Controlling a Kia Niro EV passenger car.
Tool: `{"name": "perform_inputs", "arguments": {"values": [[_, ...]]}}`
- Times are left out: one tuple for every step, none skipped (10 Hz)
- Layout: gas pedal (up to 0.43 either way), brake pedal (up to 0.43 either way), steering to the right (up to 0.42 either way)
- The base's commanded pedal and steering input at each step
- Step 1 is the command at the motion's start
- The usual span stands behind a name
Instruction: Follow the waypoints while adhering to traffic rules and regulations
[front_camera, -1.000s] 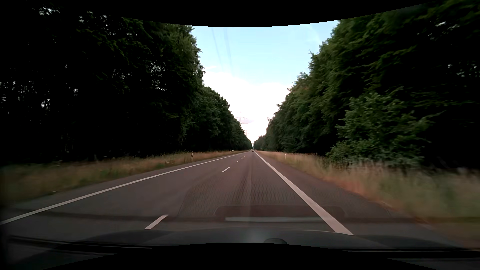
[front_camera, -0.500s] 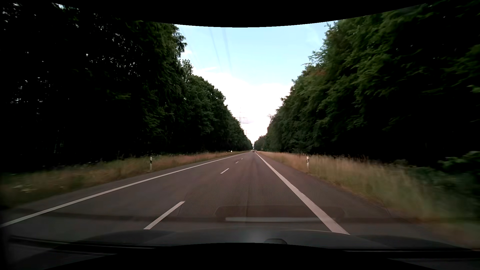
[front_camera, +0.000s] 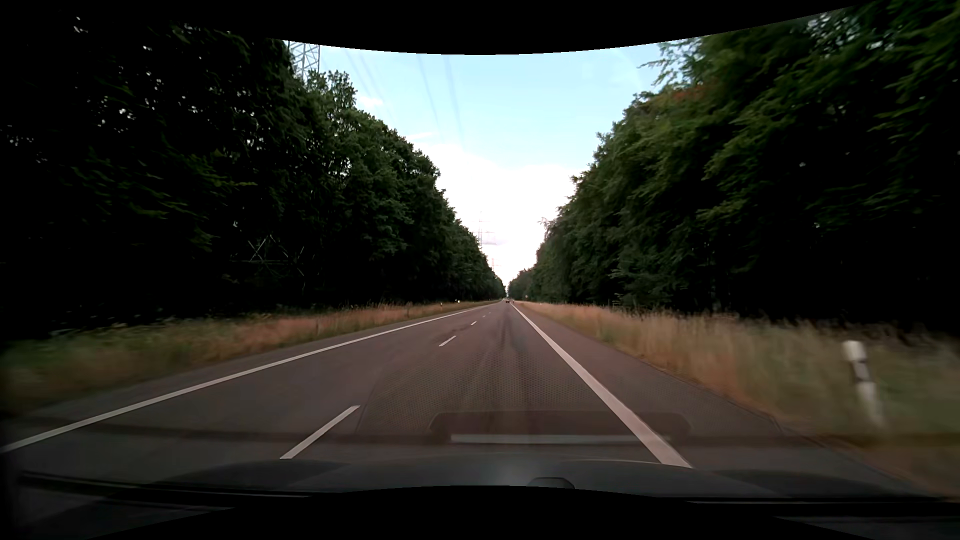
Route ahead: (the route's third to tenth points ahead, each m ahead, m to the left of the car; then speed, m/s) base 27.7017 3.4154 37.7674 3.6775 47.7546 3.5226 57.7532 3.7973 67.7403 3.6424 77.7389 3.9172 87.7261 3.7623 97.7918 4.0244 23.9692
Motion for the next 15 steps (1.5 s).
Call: {"name": "perform_inputs", "arguments": {"values": [[0.047, 0.000, -0.004], [0.047, 0.000, -0.004], [0.047, 0.000, -0.004], [0.047, 0.000, -0.004], [0.047, 0.000, -0.004], [0.047, 0.000, -0.004], [0.047, 0.000, -0.003], [0.047, 0.000, -0.002], [0.039, 0.000, -0.001], [0.039, 0.000, -0.002], [0.000, 0.000, -0.002], [0.000, 0.000, -0.002], [0.000, 0.000, -0.002], [0.000, 0.000, -0.002], [0.000, 0.000, -0.002]]}}
